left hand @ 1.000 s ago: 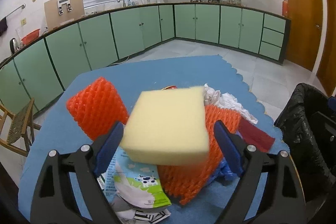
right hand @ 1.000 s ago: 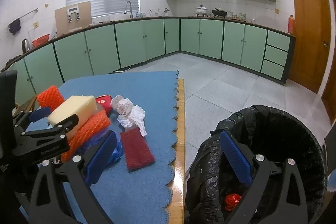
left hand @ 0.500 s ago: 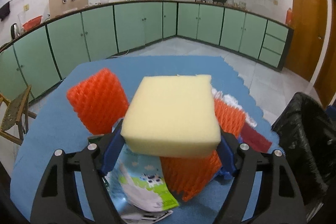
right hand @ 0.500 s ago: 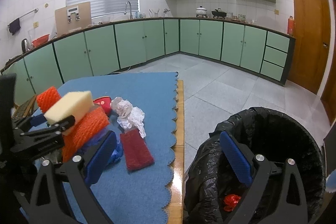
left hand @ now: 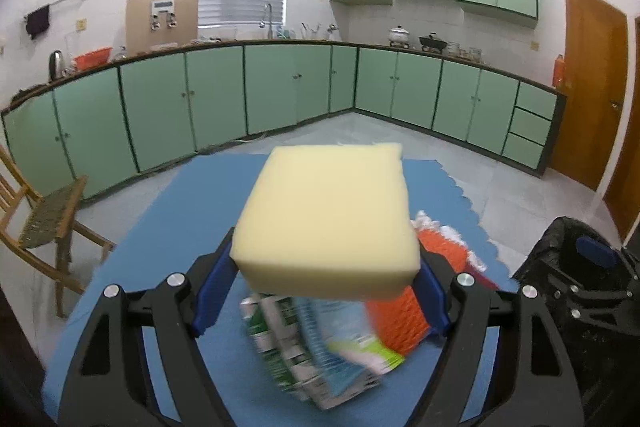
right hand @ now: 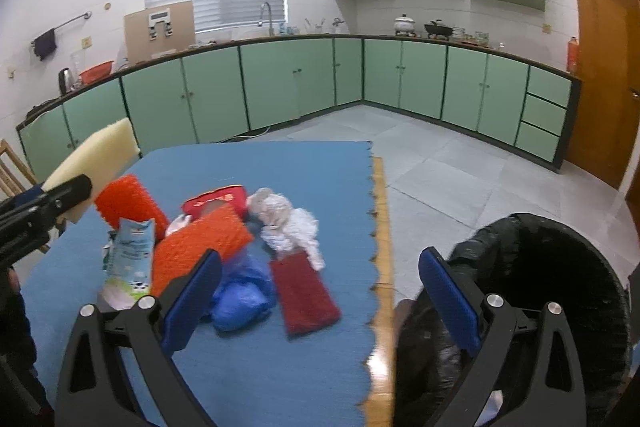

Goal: Collect trash
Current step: 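Grasp the orange foam net sleeve with the right gripper while the left gripper holds the sponge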

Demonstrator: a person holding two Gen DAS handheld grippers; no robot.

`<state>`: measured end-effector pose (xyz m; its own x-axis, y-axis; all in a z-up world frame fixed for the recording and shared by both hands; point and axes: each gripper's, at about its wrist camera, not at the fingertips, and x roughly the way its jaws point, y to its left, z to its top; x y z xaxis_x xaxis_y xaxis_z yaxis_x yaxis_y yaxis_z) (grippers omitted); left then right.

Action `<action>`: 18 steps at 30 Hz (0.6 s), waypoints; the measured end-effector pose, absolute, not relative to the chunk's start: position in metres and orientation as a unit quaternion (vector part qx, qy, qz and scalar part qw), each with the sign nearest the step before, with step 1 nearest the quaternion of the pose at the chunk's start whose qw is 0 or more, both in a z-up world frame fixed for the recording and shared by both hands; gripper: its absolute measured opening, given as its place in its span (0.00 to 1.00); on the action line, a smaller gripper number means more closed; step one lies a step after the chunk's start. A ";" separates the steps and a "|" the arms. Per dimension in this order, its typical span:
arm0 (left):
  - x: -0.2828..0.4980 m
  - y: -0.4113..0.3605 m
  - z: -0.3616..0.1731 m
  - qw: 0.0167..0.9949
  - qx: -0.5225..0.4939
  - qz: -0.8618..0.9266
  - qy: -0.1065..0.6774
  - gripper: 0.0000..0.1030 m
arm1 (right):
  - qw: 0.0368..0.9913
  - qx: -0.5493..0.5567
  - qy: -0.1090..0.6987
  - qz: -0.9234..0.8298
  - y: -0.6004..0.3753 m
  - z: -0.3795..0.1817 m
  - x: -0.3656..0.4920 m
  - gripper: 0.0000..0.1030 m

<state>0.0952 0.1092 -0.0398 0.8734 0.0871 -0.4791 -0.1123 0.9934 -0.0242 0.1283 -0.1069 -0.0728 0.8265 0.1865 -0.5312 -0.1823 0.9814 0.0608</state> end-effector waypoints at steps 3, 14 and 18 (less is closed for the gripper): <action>0.084 0.119 -0.045 0.966 -0.006 0.071 0.248 0.73 | 0.954 0.001 0.278 0.110 -0.091 -0.075 0.129 0.94; 0.063 0.154 -0.066 0.958 -0.017 0.111 0.264 0.73 | 0.950 -0.003 0.282 0.132 -0.034 -0.090 0.141 0.94; 0.065 0.161 -0.075 0.955 -0.020 0.117 0.273 0.73 | 0.945 -0.009 0.298 0.133 -0.023 -0.099 0.148 0.93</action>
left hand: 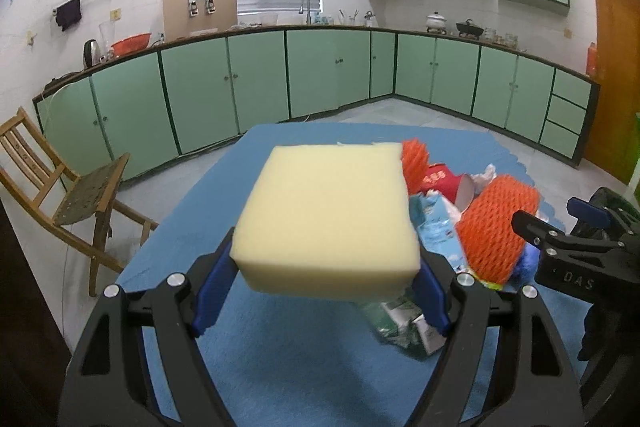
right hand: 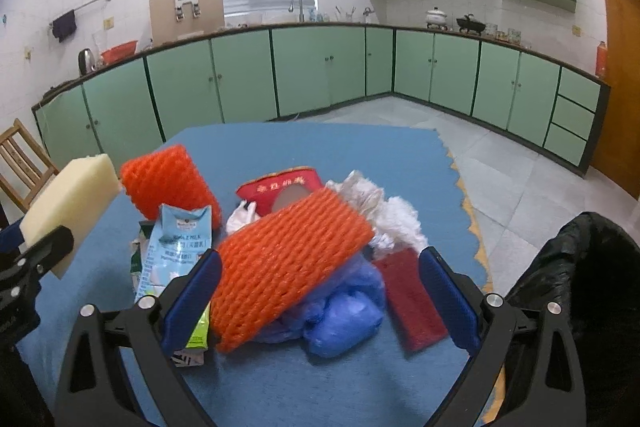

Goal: Collect trash
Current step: 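Grasp the orange foam net sleeve with the right gripper while the left gripper holds the sponge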

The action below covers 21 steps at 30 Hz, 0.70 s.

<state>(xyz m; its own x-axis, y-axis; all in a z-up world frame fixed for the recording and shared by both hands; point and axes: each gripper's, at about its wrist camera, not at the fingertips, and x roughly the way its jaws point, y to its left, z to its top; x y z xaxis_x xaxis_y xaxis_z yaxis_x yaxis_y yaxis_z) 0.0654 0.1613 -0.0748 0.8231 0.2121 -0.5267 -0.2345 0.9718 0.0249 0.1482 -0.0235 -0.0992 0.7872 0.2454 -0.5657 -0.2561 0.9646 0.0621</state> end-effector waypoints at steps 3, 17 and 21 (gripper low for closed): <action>0.066 0.163 -0.078 0.953 -0.022 0.118 0.277 0.73 | 0.940 -0.012 0.312 0.137 -0.019 -0.107 0.152 0.89; 0.066 0.159 -0.075 0.955 -0.013 0.117 0.272 0.73 | 0.921 -0.021 0.318 0.223 -0.004 -0.097 0.147 0.11; 0.064 0.153 -0.071 0.957 -0.010 0.111 0.267 0.73 | 0.925 -0.022 0.298 0.233 -0.005 -0.083 0.140 0.11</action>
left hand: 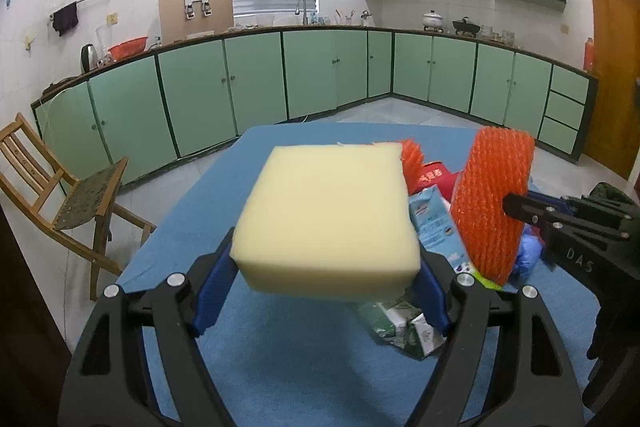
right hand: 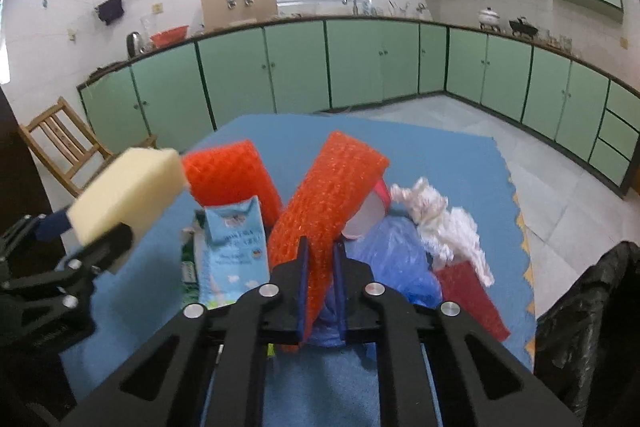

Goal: Collect trash
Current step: 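Grasp the orange foam net sleeve with the right gripper while the left gripper holds the sponge, then carry sponge and net over the black bin and open both grippers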

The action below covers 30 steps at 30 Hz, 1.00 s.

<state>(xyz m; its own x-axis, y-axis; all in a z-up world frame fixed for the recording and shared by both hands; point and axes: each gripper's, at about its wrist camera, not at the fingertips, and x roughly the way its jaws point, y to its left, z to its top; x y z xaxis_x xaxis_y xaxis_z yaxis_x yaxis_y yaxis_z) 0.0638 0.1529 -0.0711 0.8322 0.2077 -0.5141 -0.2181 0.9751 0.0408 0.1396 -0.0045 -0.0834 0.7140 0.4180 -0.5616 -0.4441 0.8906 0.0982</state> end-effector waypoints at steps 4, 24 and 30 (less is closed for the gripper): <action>0.062 0.148 -0.063 0.960 -0.008 0.108 0.258 0.73 | 0.928 -0.010 0.277 0.249 -0.008 -0.064 0.133 0.11; 0.070 0.106 -0.016 0.974 -0.010 0.066 0.216 0.73 | 0.948 0.014 0.202 0.247 -0.061 0.008 0.101 0.11; 0.075 0.071 -0.008 0.978 -0.007 0.026 0.207 0.73 | 0.957 0.020 0.192 0.217 -0.097 0.019 0.088 0.11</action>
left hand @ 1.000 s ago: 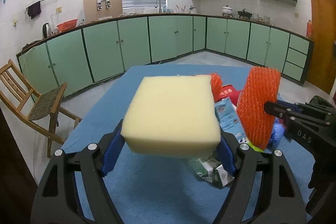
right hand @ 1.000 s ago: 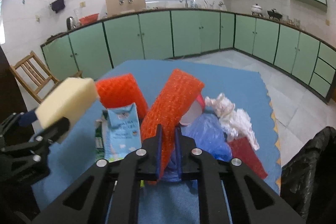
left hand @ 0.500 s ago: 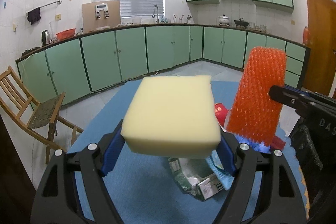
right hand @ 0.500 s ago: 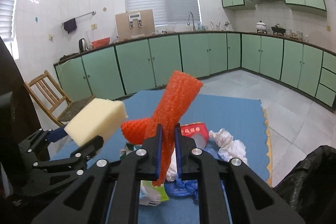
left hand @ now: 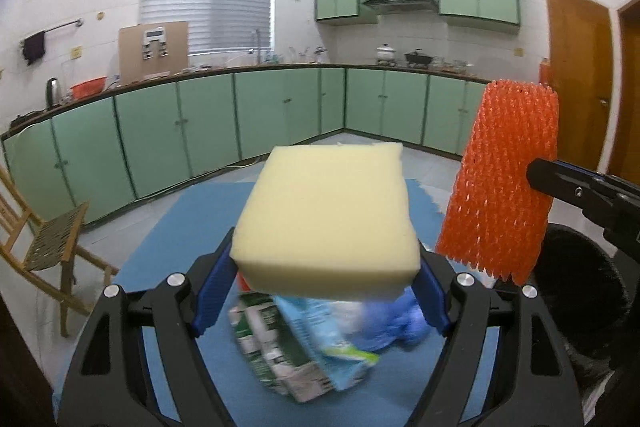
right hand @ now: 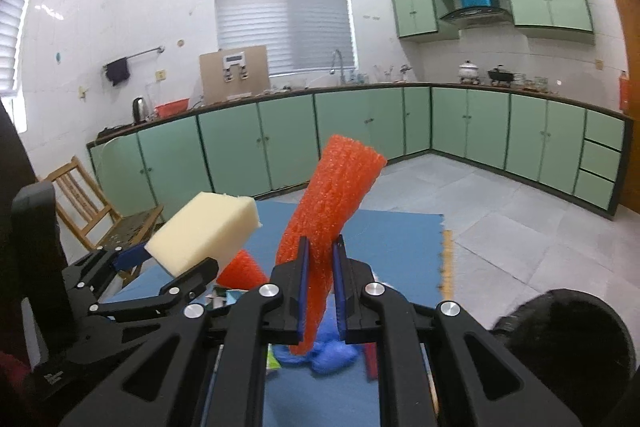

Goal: Collect trash
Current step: 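Carry sponge and net over the black bin and open both grippers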

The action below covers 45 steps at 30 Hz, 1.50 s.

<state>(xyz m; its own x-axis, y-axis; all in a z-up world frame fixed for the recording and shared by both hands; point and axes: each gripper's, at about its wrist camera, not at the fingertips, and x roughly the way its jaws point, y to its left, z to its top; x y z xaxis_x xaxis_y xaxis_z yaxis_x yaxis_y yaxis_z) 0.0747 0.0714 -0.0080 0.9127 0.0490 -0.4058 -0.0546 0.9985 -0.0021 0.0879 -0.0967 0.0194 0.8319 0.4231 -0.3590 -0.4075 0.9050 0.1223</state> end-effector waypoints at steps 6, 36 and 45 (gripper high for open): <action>0.076 0.026 -0.005 0.980 0.000 -0.022 0.200 0.73 | 0.968 0.021 0.184 0.171 -0.142 0.027 0.074 0.11; 0.117 -0.207 -0.068 0.947 0.040 -0.219 0.231 0.73 | 0.967 0.063 0.238 -0.071 -0.352 -0.039 0.040 0.11; 0.134 -0.232 -0.084 0.930 0.055 -0.247 0.266 0.80 | 0.955 0.080 0.269 -0.097 -0.367 -0.067 0.043 0.43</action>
<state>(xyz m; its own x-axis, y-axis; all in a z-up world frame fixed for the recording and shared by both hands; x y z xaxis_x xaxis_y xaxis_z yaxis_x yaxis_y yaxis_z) 0.1342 -0.2319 -0.0836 0.7372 -0.4296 -0.5216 0.4881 0.8723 -0.0286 0.0427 -0.3670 -0.0670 0.8366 -0.1413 -0.5292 0.2277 0.9684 0.1015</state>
